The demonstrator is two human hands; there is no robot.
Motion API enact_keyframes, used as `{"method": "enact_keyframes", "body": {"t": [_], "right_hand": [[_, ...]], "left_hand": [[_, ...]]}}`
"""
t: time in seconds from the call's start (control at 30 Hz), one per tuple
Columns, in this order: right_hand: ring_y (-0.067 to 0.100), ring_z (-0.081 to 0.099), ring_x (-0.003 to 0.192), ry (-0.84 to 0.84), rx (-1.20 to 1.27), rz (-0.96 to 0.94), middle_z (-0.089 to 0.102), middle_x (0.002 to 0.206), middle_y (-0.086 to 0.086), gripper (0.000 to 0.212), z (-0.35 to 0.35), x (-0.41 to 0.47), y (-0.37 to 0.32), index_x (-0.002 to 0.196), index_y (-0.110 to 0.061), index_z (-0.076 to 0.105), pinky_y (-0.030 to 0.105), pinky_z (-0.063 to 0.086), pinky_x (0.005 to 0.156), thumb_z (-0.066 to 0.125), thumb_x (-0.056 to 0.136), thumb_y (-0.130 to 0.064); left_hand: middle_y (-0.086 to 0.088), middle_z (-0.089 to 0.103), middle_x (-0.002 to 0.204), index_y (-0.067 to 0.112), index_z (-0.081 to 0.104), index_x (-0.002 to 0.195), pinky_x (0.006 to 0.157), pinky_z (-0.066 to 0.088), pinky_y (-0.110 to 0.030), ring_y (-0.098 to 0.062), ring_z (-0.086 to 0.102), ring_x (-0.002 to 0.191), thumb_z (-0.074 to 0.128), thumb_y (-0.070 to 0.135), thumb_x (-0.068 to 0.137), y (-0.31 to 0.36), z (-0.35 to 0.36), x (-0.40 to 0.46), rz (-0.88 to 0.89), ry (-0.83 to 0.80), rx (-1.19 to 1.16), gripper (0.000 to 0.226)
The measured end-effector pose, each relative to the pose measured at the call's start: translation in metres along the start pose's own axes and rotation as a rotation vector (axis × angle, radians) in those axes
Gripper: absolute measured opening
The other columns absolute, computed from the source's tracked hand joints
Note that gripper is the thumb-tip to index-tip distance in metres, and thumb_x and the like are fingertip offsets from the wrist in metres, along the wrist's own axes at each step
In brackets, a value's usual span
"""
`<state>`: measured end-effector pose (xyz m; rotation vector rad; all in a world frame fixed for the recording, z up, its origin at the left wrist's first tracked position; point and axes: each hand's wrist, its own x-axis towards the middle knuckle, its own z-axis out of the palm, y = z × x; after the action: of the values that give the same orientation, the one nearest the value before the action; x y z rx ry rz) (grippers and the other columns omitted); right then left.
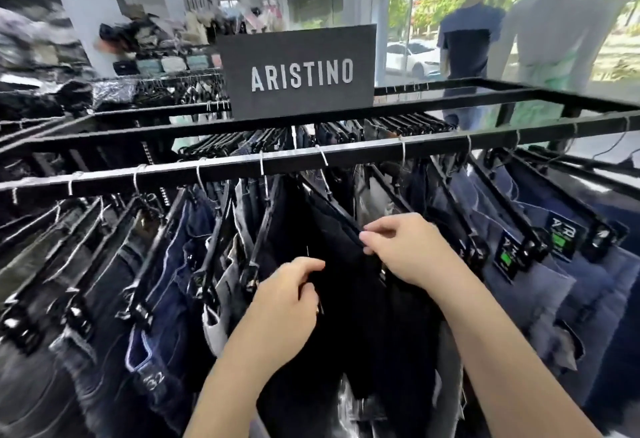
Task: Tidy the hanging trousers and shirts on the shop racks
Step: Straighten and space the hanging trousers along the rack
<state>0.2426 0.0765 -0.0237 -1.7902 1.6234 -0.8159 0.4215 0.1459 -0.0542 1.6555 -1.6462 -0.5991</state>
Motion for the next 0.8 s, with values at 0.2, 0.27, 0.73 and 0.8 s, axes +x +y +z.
{"method": "enact_keyframes", "body": {"t": [0.2,0.27,0.73,0.8], "right_hand": [[0.005,0.059,0.063,0.161,-0.167,0.044,0.074,0.087,-0.006,0.023,-0.01,-0.001,0.0,0.106,-0.024,0.075,0.001,0.037,0.046,0.054,0.096,-0.026],[0.006,0.057,0.055,0.184,-0.183,0.093,0.074,0.081,-0.006,0.024,-0.005,-0.003,-0.002,0.109,-0.025,0.073,0.005,0.038,0.041,0.052,0.097,-0.025],[0.029,0.065,0.094,0.378,-0.412,0.111,0.072,0.096,0.014,0.024,0.017,0.026,-0.056,0.095,-0.017,0.076,0.023,0.04,0.071,0.058,0.092,-0.031],[0.031,0.066,0.094,0.334,-0.434,0.136,0.071,0.097,0.014,0.024,0.022,0.032,-0.052,0.095,-0.013,0.076,0.025,0.042,0.071,0.059,0.091,-0.03]], "left_hand": [[0.016,0.059,0.121,0.032,0.06,0.12,0.053,0.036,0.004,0.029,0.05,0.071,0.04,0.005,0.095,-0.004,-0.027,-0.001,-0.044,0.064,-0.147,0.042],[0.016,0.055,0.129,0.031,0.058,0.125,0.05,0.034,0.005,0.032,0.047,0.064,0.039,0.002,0.094,-0.01,-0.03,-0.006,-0.028,0.016,-0.254,0.047],[0.014,0.057,0.123,0.027,0.052,0.133,0.044,0.033,0.004,0.026,0.044,0.046,0.037,0.002,0.093,-0.014,-0.043,0.0,0.044,-0.195,-0.41,0.049],[0.02,0.057,0.104,0.028,0.05,0.133,0.045,0.035,0.003,0.026,0.045,0.049,0.036,0.001,0.093,-0.013,-0.04,-0.001,0.072,-0.207,-0.35,0.051]]}}
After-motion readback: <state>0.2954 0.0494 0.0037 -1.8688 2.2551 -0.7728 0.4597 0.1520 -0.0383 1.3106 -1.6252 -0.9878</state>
